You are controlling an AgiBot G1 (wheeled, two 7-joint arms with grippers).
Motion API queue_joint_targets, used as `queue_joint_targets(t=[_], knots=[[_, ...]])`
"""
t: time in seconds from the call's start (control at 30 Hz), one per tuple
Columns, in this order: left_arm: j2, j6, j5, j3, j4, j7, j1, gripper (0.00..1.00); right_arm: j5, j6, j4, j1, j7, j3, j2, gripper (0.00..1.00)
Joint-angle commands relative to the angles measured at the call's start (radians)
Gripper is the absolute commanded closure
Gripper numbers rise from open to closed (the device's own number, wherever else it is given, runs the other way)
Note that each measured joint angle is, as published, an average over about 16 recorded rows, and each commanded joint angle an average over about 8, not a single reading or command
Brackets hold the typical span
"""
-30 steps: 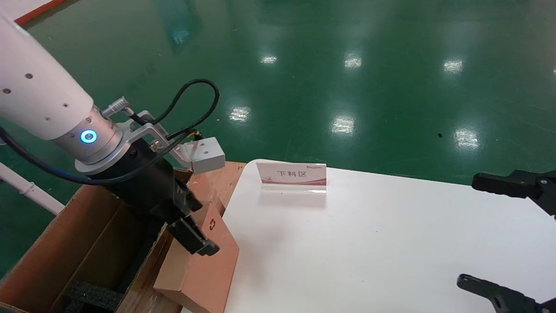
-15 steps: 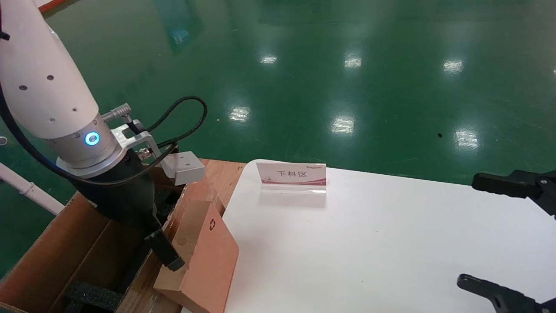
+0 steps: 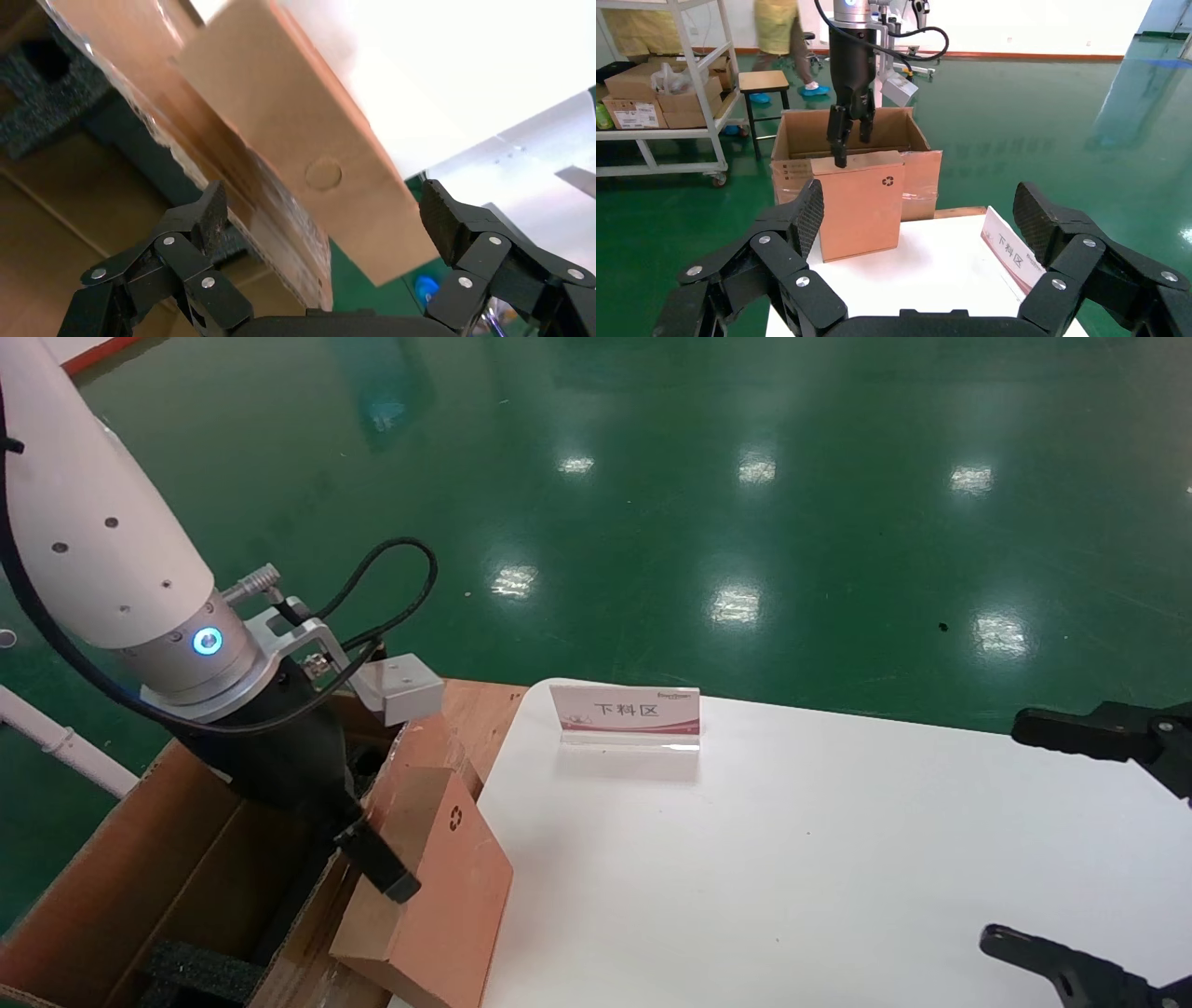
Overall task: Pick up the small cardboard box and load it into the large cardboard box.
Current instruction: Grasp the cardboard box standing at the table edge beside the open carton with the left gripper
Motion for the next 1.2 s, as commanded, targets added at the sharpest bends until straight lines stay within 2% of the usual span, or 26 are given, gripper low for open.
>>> queue_joint_targets(t=[0.03,0.37,1.0,1.2], knots=[[-0.005,-0.014,0.002,-0.002,0.0,0.006,0.001,0.0,0.0,0.0,0.0,0.0,0.0,0.0,0.0,0.0],[-0.035,-0.086,0.036,0.003,-0.003,0.021,0.035,0.0,0.001,0.0,0.0,0.0,0.0,-0.001,0.0,0.0],[-0.062,-0.106,0.017,0.014,-0.002,0.035,0.077,0.0,0.001,0.001,0.0,0.0,-0.001,-0.002,0.001,0.0],[-0.06,-0.105,0.018,0.013,-0.002,0.035,0.076,0.75,0.001,0.001,0.0,0.0,-0.001,-0.002,0.001,0.75]])
